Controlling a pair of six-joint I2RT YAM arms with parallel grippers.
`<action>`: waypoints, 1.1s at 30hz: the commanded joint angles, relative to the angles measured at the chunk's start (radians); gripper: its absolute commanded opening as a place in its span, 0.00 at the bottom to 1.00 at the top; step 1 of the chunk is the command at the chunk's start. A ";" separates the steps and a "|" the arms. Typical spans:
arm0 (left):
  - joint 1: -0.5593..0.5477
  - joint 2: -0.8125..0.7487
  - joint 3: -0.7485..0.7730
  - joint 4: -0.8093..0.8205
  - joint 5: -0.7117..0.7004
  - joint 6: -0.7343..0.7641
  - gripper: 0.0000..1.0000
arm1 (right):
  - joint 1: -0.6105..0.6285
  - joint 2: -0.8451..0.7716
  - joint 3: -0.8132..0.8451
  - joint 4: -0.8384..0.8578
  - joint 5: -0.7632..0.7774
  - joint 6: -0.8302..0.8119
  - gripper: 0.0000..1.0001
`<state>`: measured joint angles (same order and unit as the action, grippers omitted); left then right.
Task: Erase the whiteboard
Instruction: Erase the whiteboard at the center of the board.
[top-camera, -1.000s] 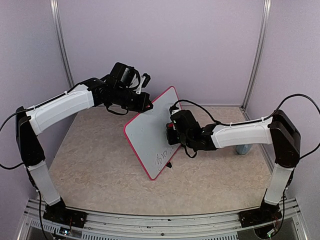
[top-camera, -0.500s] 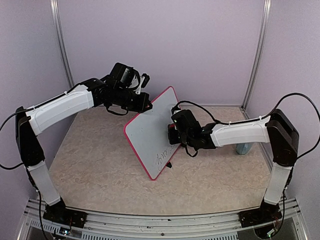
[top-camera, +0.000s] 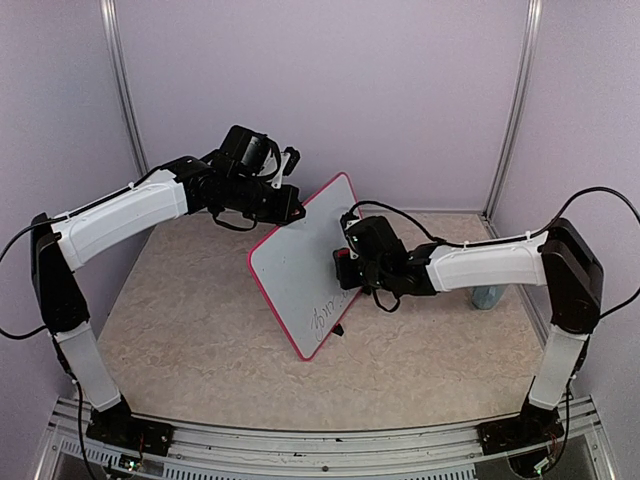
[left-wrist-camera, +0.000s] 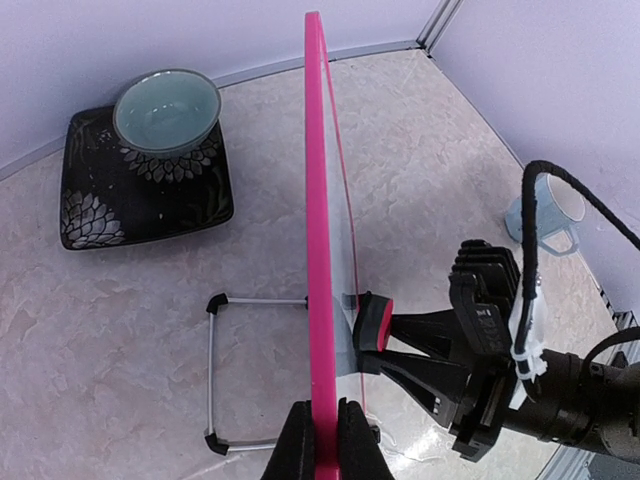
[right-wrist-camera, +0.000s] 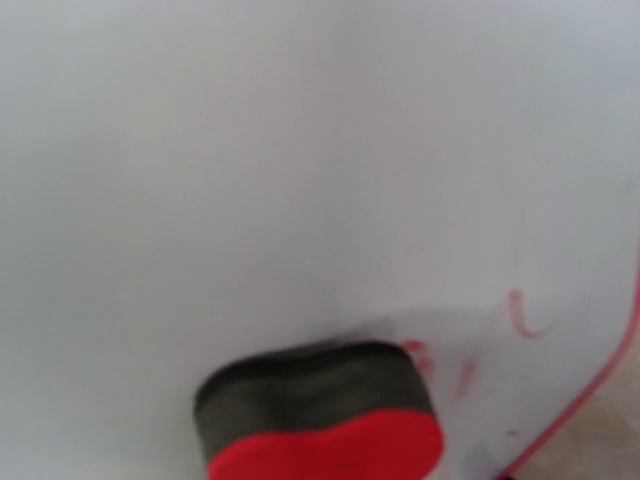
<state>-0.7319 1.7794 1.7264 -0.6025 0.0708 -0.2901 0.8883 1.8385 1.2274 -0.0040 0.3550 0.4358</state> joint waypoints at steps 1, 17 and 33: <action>-0.038 0.013 -0.026 -0.063 0.070 0.068 0.00 | 0.039 -0.072 0.033 0.071 -0.146 -0.011 0.22; -0.041 0.033 0.000 -0.070 0.075 0.065 0.00 | -0.006 0.082 -0.024 0.032 -0.068 0.057 0.22; -0.043 0.047 0.008 -0.073 0.077 0.065 0.00 | -0.048 0.058 -0.033 0.060 -0.092 0.056 0.22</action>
<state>-0.7345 1.7851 1.7367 -0.6113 0.0654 -0.2874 0.8436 1.8759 1.2018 -0.0025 0.3405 0.4961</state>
